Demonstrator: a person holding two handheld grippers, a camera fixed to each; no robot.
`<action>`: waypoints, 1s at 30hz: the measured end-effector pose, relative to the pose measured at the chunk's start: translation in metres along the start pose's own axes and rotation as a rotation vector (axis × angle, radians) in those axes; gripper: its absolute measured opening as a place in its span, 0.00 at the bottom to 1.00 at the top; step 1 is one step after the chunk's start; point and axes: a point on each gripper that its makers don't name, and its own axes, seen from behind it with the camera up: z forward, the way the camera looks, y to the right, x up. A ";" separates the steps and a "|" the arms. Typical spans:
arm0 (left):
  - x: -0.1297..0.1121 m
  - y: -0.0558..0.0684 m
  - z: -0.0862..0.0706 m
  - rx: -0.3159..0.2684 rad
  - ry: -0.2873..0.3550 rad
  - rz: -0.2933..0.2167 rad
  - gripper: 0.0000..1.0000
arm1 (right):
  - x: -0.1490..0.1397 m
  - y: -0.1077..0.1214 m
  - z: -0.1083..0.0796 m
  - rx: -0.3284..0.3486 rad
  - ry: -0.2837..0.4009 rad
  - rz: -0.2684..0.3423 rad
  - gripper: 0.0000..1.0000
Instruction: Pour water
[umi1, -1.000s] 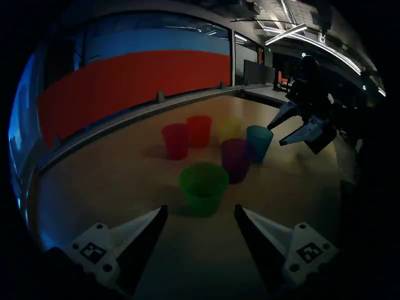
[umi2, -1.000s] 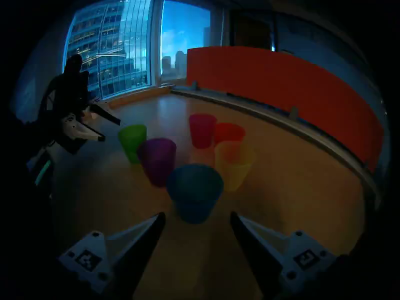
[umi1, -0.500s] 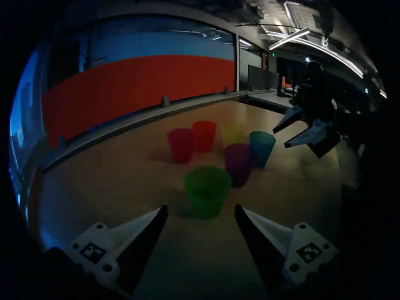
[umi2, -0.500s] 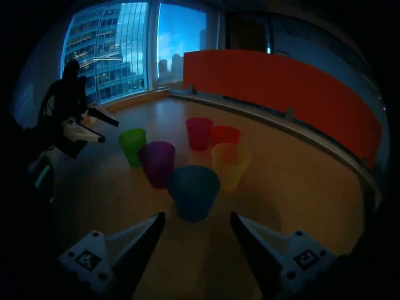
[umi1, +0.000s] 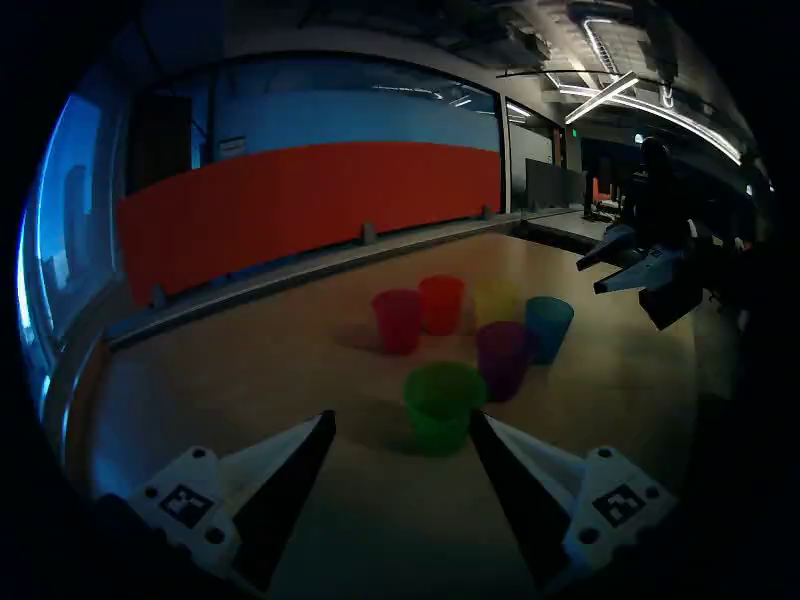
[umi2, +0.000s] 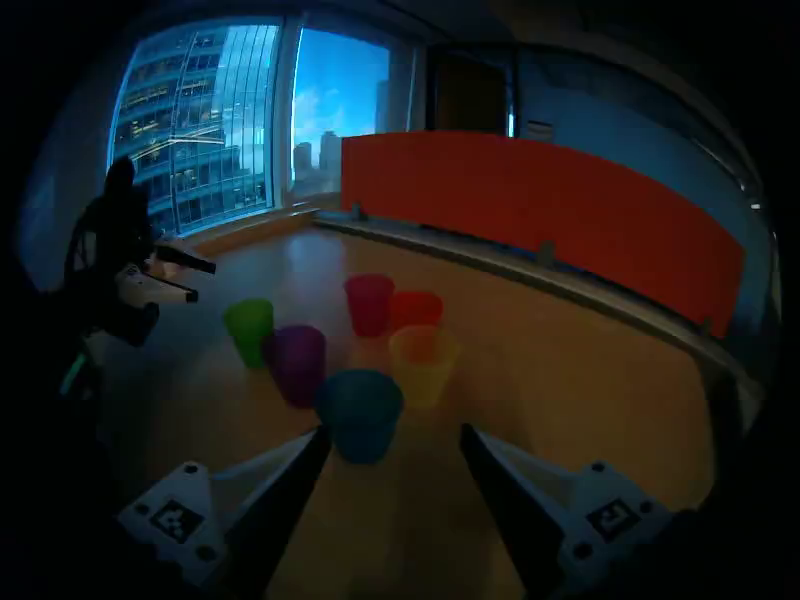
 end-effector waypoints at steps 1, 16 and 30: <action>0.002 -0.002 -0.002 0.010 0.008 -0.002 0.99 | 0.003 0.002 -0.001 -0.009 0.010 0.005 1.00; 0.018 -0.036 -0.016 0.166 0.142 -0.082 0.99 | 0.027 0.028 0.006 -0.168 0.150 0.060 1.00; 0.044 -0.057 -0.028 0.314 0.258 -0.110 0.99 | 0.050 0.058 0.002 -0.391 0.264 0.065 1.00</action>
